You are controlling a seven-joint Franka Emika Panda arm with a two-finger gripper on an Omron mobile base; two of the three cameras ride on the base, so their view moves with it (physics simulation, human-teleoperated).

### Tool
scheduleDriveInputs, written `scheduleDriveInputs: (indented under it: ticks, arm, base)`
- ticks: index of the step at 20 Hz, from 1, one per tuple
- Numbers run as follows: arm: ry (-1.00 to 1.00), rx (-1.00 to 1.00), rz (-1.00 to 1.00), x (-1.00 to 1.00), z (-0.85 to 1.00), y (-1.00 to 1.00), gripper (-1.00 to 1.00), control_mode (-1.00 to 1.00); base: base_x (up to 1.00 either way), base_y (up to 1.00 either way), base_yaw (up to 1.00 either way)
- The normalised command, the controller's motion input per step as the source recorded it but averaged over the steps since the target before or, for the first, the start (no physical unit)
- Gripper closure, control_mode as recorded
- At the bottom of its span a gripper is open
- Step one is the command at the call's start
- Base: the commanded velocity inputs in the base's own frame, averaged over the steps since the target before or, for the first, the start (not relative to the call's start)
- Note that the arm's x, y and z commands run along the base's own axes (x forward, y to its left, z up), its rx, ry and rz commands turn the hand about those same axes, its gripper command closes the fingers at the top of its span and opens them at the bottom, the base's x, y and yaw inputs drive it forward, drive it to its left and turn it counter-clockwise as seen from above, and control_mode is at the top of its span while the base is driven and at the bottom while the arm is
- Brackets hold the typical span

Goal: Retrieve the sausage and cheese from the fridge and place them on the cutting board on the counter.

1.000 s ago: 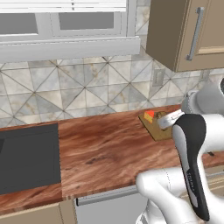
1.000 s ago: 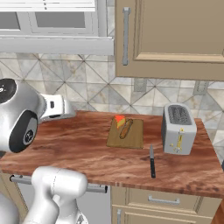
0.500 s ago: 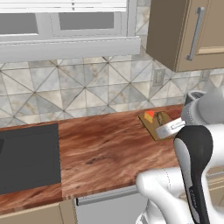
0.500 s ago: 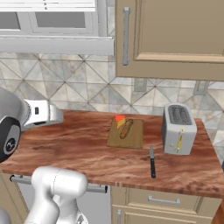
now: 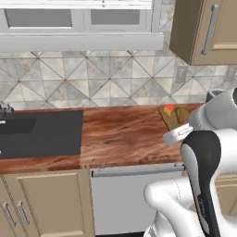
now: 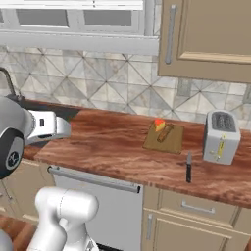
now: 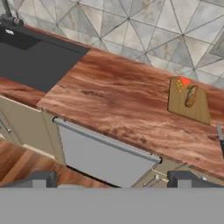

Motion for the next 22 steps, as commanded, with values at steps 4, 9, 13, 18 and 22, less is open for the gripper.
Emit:
scheduleDriveInputs:
  ticks: [4, 9, 13, 18, 22]
  arm:
    - [0.0, 0.0, 0.0, 0.0, 0.0, 0.0, -1.0, 1.0]
    - [0.0, 0.0, 0.0, 0.0, 0.0, 0.0, -1.0, 1.0]
    - [0.0, 0.0, 0.0, 0.0, 0.0, 0.0, -1.0, 1.0]
    - [0.0, 0.0, 0.0, 0.0, 0.0, 0.0, -1.0, 1.0]
    - [0.0, 0.0, 0.0, 0.0, 0.0, 0.0, -1.0, 1.0]
  base:
    - [-0.47, 0.55, 0.77]
    - [-0.22, 0.28, 1.0]
    - [-0.11, 0.05, 1.0]
    - [-0.05, 0.01, 1.0]
    - [-0.01, 0.0, 1.0]
